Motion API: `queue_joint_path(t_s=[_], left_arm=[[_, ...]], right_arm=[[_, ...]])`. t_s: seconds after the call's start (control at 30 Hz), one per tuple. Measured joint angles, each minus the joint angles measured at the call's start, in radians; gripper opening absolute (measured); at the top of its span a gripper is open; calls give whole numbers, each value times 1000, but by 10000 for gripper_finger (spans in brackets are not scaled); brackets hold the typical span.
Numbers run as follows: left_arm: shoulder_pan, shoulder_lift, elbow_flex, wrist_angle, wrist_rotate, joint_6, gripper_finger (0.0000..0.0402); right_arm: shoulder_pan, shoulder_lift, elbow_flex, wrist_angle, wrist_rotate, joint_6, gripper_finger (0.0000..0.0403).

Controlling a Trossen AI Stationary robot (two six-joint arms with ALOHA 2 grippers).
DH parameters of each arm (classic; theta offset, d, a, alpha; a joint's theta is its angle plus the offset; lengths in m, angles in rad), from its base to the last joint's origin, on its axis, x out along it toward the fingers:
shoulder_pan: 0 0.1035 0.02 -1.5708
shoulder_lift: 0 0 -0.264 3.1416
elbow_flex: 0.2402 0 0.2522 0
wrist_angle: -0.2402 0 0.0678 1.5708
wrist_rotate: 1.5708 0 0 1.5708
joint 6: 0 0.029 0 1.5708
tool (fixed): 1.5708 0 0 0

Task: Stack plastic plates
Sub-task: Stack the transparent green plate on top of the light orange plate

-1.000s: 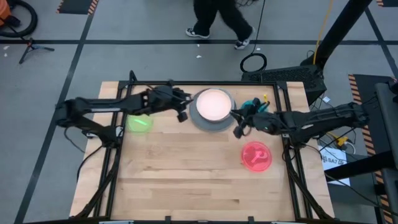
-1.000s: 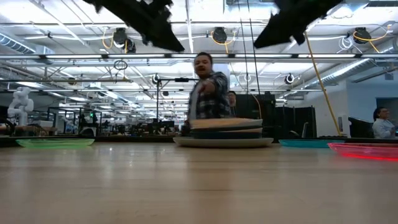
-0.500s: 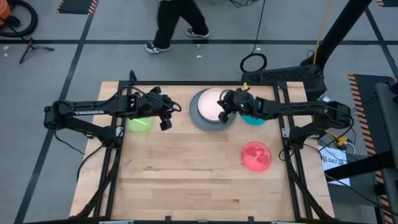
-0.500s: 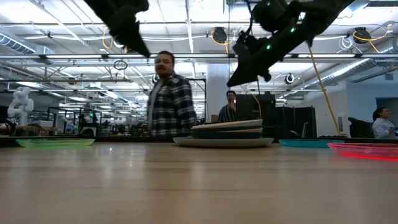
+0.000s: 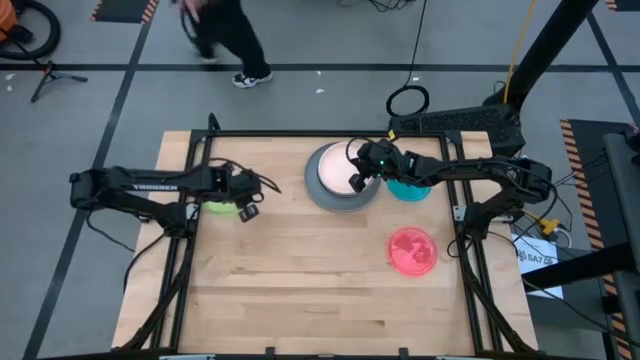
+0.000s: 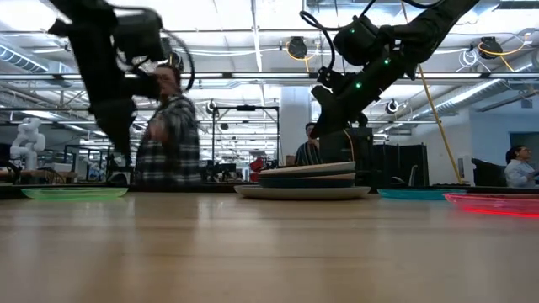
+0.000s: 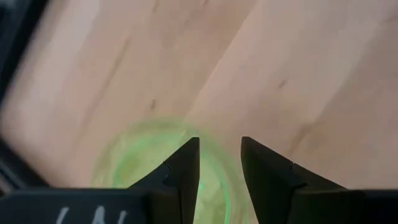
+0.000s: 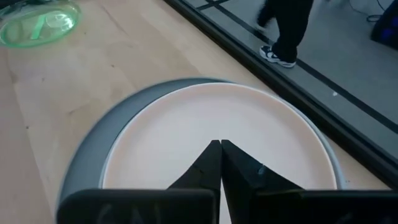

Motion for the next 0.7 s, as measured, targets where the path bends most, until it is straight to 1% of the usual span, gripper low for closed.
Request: queue_joint_path(t_s=[0.1, 0.17, 0.3, 0.43, 0.57, 0.7], left_arm=[[21, 0, -62, -24, -1, -120, 124], [27, 1, -75, -20, -2, -168, 124], [36, 0, -72, 2, -51, -225, 124], [40, 1, -73, -3, -54, -292, 124], [40, 1, -74, -17, -54, -324, 124], [40, 1, -104, -15, -54, -363, 124]], right_arm=[[0, 0, 0, 0, -9, 0, 4], [0, 0, 0, 1, -38, -1, 4], [0, 0, 0, 9, -52, -2, 4], [0, 0, 0, 8, -52, -4, 4], [0, 0, 0, 8, -52, -9, 4], [0, 0, 0, 7, -52, -12, 4]])
